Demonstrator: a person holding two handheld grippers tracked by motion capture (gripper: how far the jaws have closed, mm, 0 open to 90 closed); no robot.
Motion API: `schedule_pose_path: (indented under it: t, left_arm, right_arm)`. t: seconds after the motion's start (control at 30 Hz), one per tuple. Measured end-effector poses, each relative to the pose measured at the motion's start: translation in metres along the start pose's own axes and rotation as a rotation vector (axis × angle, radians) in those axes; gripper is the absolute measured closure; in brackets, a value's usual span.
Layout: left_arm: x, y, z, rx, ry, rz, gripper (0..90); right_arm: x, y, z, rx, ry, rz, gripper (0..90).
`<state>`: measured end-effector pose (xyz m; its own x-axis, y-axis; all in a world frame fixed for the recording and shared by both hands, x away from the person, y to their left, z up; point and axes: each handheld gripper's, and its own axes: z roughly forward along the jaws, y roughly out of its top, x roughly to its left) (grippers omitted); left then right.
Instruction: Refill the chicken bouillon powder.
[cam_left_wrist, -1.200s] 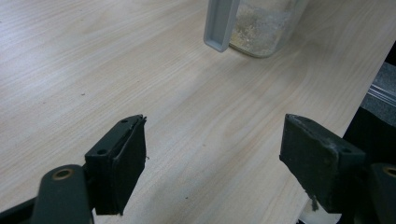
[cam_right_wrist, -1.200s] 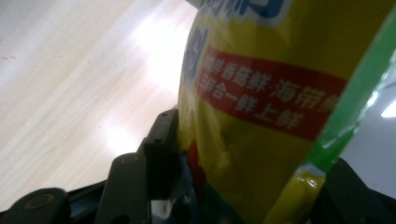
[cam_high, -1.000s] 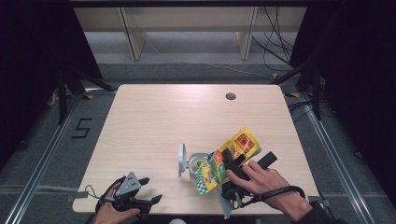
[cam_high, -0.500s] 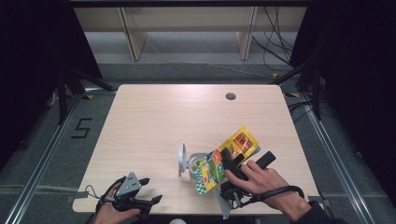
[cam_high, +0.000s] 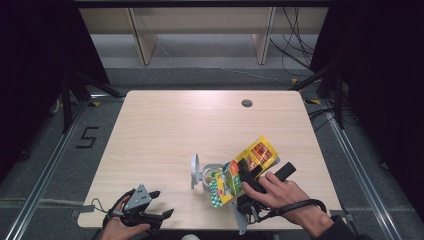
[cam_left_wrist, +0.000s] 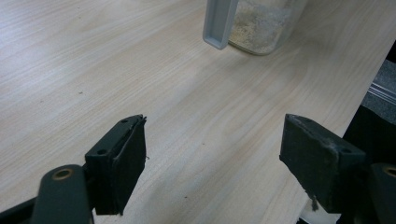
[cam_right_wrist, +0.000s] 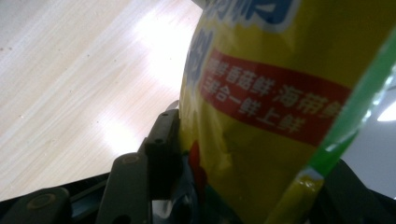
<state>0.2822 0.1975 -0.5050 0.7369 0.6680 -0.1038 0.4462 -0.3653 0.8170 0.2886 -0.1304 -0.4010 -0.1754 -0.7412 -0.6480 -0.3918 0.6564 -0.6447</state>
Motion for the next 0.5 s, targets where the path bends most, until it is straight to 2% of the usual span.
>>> schedule_pose_path:
  t: [0.03,0.07,0.1,0.13,0.2,0.27,0.3,0.37,0.4,0.43,0.5]
  left_arm:
    - [0.0002,0.0001,-0.0003,0.002,0.002,0.006,22.1]
    - [0.0016,0.0008,-0.002,0.032,0.013,0.027,22.1]
    - [0.0013,0.0005,-0.0015,0.023,0.015,0.024,22.1]
    - [-0.0008,0.0004,-0.0006,0.006,0.008,-0.002,22.1]
    - [-0.0004,0.0005,-0.0007,0.007,0.005,0.001,22.1]
    - [0.0004,0.0008,-0.0016,0.014,-0.003,0.004,22.0]
    - [0.0006,0.0008,-0.0017,0.014,-0.003,0.005,21.9]
    - [0.002,0.0011,-0.0024,0.029,0.006,0.02,21.9]
    - [0.0013,0.001,-0.002,0.024,0.001,0.012,21.8]
    - [0.0025,0.0012,-0.0028,0.039,0.009,0.03,21.8]
    - [0.0023,0.0012,-0.0024,0.038,0.011,0.026,21.8]
  right_arm:
    - [-0.0005,-0.0002,-0.0004,-0.006,0.0,-0.003,53.1]
    - [-0.0009,-0.0003,-0.0008,-0.003,0.0,0.005,53.1]
    - [-0.0019,0.0001,-0.0013,0.005,-0.004,-0.001,53.1]
    - [-0.0017,0.0005,-0.0016,0.011,-0.017,-0.001,53.1]
    - [-0.0022,0.0013,-0.0003,-0.004,0.005,-0.007,53.1]
    - [-0.0021,0.0004,0.0,-0.003,0.006,-0.003,53.1]
    - [-0.0016,0.0,0.0004,0.001,-0.01,-0.002,53.1]
    - [-0.0018,-0.0001,0.0012,-0.001,0.001,-0.002,53.1]
    - [-0.0015,0.0,0.0012,-0.003,0.003,-0.001,53.1]
    - [-0.0013,0.0001,0.0011,-0.005,0.004,0.001,53.1]
    - [-0.0014,0.0004,0.0002,0.001,-0.007,-0.003,53.2]
